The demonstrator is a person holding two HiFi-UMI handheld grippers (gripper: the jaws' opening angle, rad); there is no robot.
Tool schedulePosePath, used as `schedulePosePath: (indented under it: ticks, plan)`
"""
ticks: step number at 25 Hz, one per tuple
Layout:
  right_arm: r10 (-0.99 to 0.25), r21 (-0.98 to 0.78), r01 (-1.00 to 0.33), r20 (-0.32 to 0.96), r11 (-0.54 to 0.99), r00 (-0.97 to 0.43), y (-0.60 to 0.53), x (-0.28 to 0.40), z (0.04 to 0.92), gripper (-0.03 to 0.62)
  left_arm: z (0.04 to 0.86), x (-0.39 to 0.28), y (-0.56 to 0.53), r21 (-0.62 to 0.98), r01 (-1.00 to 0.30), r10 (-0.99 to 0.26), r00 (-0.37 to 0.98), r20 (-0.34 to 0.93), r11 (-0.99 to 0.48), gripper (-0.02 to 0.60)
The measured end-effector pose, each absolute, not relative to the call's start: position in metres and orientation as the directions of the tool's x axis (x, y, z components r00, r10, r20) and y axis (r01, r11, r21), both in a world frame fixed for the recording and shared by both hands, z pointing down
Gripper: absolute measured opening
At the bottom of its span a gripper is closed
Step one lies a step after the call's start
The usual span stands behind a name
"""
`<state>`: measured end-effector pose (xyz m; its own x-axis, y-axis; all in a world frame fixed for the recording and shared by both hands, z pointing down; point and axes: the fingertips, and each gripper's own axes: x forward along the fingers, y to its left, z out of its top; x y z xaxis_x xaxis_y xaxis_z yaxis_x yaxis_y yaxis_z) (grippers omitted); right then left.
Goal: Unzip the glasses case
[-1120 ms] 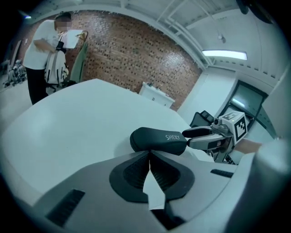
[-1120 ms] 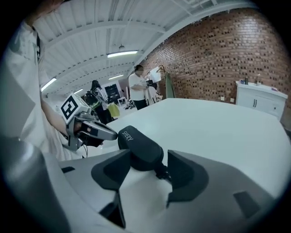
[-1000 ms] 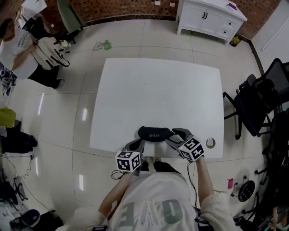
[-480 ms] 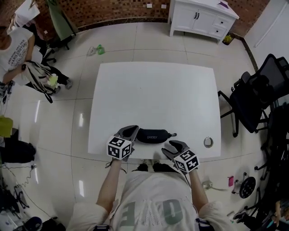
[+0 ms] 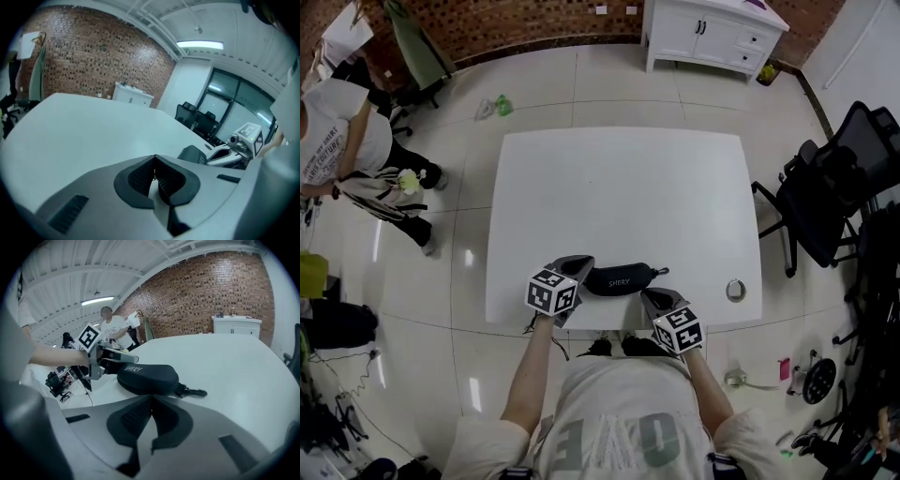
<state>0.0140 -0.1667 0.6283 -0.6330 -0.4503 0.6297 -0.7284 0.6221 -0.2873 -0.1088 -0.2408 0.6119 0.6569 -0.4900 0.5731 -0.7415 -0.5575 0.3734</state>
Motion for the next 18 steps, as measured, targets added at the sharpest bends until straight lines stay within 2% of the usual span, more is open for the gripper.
schedulePosePath:
  ticks: [5, 11, 13, 15, 18]
  plan:
    - [-0.512, -0.240, -0.764, 0.619, 0.599, -0.596, -0.218, 0.022, 0.625, -0.002, 0.620, -0.080, -0.204, 0.443, -0.656, -0.347, 0.725, 0.595, -0.610, 0.005]
    - [-0.493, -0.205, -0.703, 0.581, 0.681, -0.648, -0.259, -0.006, 0.609, -0.002, 0.621, -0.023, -0.153, 0.443, -0.541, -0.221, 0.776, 0.591, -0.715, 0.005]
    - [-0.526, -0.146, -0.713, 0.578, 0.686, -0.624, -0.263, -0.008, 0.600, -0.002, 0.616, -0.023, -0.155, 0.427, -0.547, -0.243, 0.776, 0.583, -0.720, 0.005]
    - [-0.602, -0.080, -0.770, 0.573, 0.633, -0.555, -0.259, 0.008, 0.587, -0.002, 0.603, -0.039, -0.169, 0.388, -0.592, -0.321, 0.756, 0.570, -0.706, 0.005]
    - [-0.644, -0.123, -0.847, 0.596, 0.517, -0.479, -0.219, 0.039, 0.580, -0.002, 0.575, -0.064, -0.208, 0.274, -0.673, -0.467, 0.697, 0.544, -0.687, 0.005]
